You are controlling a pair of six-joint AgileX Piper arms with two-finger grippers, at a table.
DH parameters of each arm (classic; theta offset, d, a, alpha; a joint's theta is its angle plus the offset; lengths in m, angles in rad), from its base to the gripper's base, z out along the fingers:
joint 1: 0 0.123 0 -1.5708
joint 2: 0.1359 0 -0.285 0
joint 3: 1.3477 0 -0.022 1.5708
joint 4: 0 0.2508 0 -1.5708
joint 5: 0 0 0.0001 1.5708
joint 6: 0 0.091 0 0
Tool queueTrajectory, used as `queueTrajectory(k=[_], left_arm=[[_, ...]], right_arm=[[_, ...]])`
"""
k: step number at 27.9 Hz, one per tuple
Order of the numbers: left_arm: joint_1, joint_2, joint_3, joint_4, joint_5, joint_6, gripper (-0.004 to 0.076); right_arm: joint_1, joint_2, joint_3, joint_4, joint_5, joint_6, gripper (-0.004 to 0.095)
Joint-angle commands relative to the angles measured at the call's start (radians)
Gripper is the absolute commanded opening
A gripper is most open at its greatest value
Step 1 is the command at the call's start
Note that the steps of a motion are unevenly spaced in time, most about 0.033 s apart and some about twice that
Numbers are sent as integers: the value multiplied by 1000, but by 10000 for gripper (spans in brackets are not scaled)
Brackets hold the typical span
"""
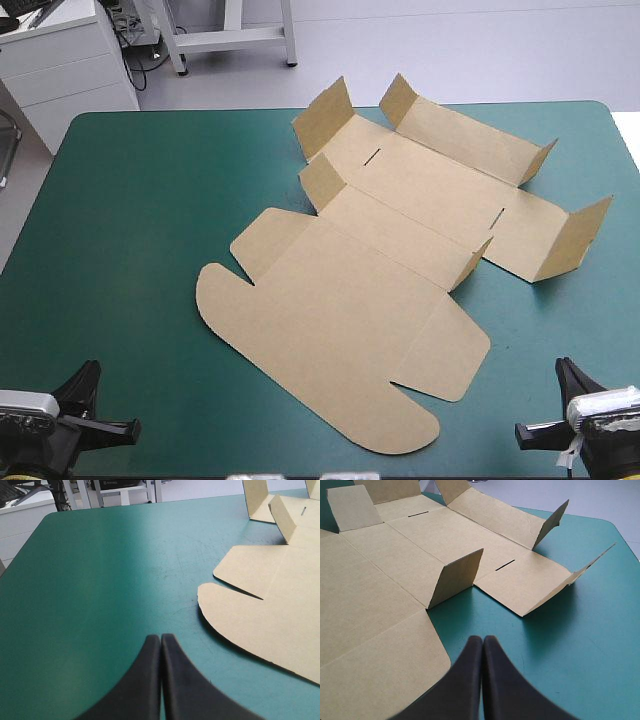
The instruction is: Fold the box
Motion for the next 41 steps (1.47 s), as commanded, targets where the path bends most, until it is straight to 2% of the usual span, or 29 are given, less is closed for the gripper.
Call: queueTrajectory(k=[1,19,23,26,29,33,35,36,41], left_arm=[[-8,0,-22,-5,-73,-8,-32],[-8,0,-22,-5,-73,-8,-32],[-8,0,-22,-5,-73,-8,-32],[-8,0,-22,-5,-73,-8,-32],[-8,0,-22,-5,-73,-8,-32],[-8,0,-22,-5,-73,-8,-32],[-8,0,-22,-5,-73,-8,-32],[-8,0,-22,-5,-73,-8,-32],[-8,0,-22,-5,-73,-8,-32]], right_arm=[[-1,-15,-27,6,-74,-6,-23],[-1,-15,-27,6,-74,-7,-23],[-1,-15,-27,6,-74,-8,7],[-1,-15,-27,6,-74,-8,82],[-1,-15,-27,6,-74,-8,227],[-1,-15,-27,6,-74,-8,545],[-1,-15,-27,6,-74,-6,650],[-1,-15,-27,4,-74,-6,686],[-1,-11,-27,2,-74,-8,685]])
